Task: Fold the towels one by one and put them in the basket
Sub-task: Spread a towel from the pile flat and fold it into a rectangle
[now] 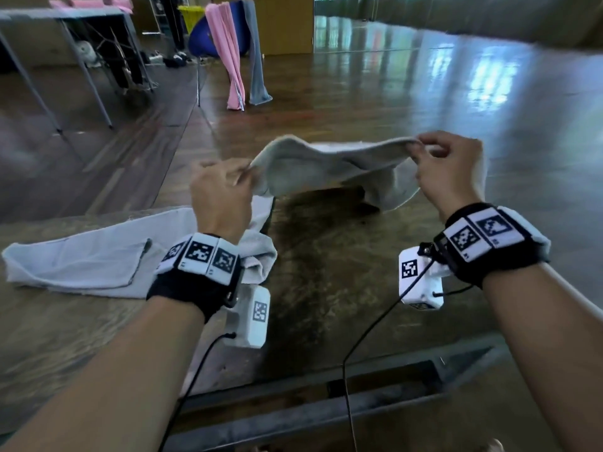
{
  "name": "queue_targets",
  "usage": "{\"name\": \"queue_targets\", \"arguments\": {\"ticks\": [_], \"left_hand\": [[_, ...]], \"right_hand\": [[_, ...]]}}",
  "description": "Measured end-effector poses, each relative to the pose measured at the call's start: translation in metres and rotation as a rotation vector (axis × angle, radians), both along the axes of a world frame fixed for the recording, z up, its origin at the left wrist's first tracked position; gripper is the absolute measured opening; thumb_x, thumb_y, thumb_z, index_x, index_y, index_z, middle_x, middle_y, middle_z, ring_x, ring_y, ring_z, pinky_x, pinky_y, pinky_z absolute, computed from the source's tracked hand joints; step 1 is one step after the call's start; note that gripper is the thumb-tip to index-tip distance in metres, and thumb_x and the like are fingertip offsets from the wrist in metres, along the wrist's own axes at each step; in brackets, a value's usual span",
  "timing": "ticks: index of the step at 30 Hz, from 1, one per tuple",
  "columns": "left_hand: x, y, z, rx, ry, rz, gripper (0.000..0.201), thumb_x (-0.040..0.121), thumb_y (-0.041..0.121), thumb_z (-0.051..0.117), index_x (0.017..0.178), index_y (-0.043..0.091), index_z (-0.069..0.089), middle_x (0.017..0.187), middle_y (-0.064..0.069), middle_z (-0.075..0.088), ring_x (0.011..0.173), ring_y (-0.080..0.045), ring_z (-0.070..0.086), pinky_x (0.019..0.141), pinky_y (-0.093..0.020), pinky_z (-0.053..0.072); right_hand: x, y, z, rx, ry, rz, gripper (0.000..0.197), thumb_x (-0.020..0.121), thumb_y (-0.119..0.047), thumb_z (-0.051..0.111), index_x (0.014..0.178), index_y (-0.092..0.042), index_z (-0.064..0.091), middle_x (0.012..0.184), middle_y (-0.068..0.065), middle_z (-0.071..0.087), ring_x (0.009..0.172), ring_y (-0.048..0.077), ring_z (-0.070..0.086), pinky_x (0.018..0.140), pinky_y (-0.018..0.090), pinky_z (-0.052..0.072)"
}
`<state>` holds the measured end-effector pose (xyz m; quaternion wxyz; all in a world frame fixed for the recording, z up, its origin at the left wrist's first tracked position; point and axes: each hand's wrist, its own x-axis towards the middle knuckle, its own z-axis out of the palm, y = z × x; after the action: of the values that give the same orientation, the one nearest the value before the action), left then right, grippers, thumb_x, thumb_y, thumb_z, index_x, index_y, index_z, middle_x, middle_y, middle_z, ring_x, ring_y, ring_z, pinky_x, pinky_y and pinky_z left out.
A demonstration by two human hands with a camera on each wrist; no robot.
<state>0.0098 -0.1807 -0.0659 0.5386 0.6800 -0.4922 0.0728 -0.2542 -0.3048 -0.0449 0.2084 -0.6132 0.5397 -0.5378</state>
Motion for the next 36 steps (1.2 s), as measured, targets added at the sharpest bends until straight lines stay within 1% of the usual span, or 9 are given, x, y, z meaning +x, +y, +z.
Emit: {"name": "queue_targets", "arguments": {"ticks": [4,8,11,14,18,24,29,34,36], "left_hand": [[0.002,0.000,-0.012,0.110,0.330,-0.121,0.013,0.086,0.017,0.067,0.092,0.017,0.079,0.080,-0.003,0.075,0.071,-0.017,0.071,0.065,-0.034,0.060],[-0.005,-0.003,-0.018,0.236,0.512,-0.173,0.010,0.090,0.012,0.065,0.082,0.012,0.071,0.061,0.003,0.071,0.051,-0.006,0.067,0.047,-0.018,0.052],[-0.011,-0.002,-0.027,0.467,0.583,-0.365,0.020,0.091,0.018,0.068,0.074,0.008,0.063,0.076,-0.019,0.071,0.060,-0.021,0.071,0.057,-0.027,0.059],[-0.020,0.001,-0.041,0.703,0.260,-0.404,0.019,0.088,0.020,0.071,0.073,0.008,0.067,0.080,-0.020,0.073,0.071,-0.023,0.070,0.073,-0.035,0.058],[-0.037,0.000,-0.054,0.802,0.066,-0.489,0.024,0.085,0.032,0.073,0.085,0.008,0.074,0.083,-0.008,0.074,0.080,-0.019,0.068,0.079,-0.035,0.053],[-0.049,-0.026,-0.064,0.674,0.136,-0.484,0.024,0.089,0.029,0.066,0.066,0.026,0.059,0.070,0.005,0.063,0.068,-0.010,0.059,0.069,-0.029,0.049],[-0.040,-0.051,-0.066,0.534,0.252,-0.427,0.024,0.091,0.017,0.065,0.069,0.026,0.062,0.066,0.013,0.060,0.059,0.006,0.054,0.057,-0.010,0.038],[-0.018,-0.059,-0.067,0.465,0.249,-0.285,0.019,0.090,0.023,0.065,0.084,0.005,0.068,0.080,-0.011,0.069,0.078,-0.025,0.065,0.074,-0.037,0.051],[-0.013,-0.054,-0.067,0.430,0.255,-0.256,0.013,0.090,0.021,0.067,0.084,0.010,0.068,0.079,-0.005,0.069,0.074,-0.018,0.063,0.073,-0.032,0.051]], "right_hand": [[-0.012,-0.004,-0.013,0.216,-0.279,0.093,0.006,0.094,-0.018,0.069,0.089,-0.021,0.070,0.084,0.013,0.077,0.061,0.023,0.076,0.063,0.035,0.061],[-0.006,-0.006,-0.014,0.371,-0.464,0.230,0.014,0.098,-0.011,0.063,0.085,-0.016,0.061,0.085,0.011,0.076,0.065,0.027,0.076,0.056,0.031,0.061],[-0.005,-0.009,-0.029,0.578,-0.280,0.290,0.014,0.097,-0.012,0.065,0.083,-0.012,0.061,0.089,0.011,0.077,0.067,0.029,0.075,0.057,0.038,0.063],[-0.009,-0.010,-0.061,0.734,0.076,0.283,0.013,0.094,-0.013,0.066,0.083,-0.009,0.066,0.079,0.011,0.073,0.063,0.027,0.064,0.060,0.035,0.058],[0.001,-0.017,-0.094,0.647,0.367,0.302,0.020,0.089,-0.020,0.072,0.085,-0.002,0.066,0.077,0.009,0.058,0.069,0.023,0.055,0.067,0.036,0.052],[0.047,-0.077,-0.083,0.443,0.611,0.338,0.012,0.095,-0.024,0.064,0.094,-0.013,0.069,0.091,0.003,0.060,0.093,0.019,0.054,0.083,0.030,0.044],[0.078,-0.116,-0.077,0.352,0.239,0.420,0.015,0.098,-0.015,0.062,0.103,-0.003,0.069,0.087,0.008,0.064,0.087,0.020,0.057,0.074,0.024,0.045],[0.064,-0.132,-0.079,0.218,0.275,0.279,0.007,0.091,-0.023,0.071,0.092,-0.016,0.073,0.088,0.008,0.071,0.092,0.025,0.068,0.075,0.031,0.049],[0.042,-0.136,-0.081,0.173,0.262,0.130,0.012,0.090,-0.030,0.071,0.094,-0.020,0.076,0.083,0.006,0.072,0.088,0.025,0.071,0.077,0.030,0.050]]}}
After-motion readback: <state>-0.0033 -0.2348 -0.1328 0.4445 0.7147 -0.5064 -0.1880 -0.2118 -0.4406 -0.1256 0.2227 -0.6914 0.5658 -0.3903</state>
